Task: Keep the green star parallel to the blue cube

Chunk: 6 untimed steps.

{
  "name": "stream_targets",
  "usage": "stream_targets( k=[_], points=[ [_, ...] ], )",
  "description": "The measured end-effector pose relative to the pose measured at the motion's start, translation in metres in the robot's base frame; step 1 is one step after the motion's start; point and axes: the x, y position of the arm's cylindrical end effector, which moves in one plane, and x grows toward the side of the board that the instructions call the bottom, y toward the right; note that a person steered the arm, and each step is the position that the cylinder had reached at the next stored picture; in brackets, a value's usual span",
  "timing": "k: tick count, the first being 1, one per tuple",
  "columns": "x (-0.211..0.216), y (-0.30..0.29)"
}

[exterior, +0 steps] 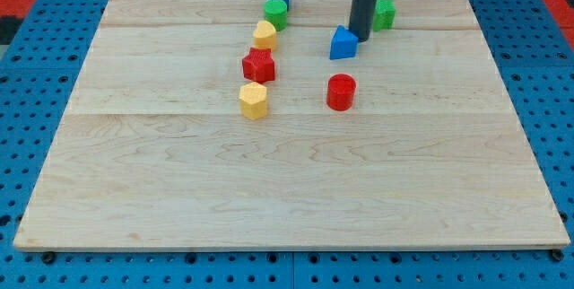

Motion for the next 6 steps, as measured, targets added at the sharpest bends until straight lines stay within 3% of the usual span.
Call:
stream_targets(
  k=[3,6],
  points=[
    [-0.023,0.082],
    [-0.074,0.031]
  ],
)
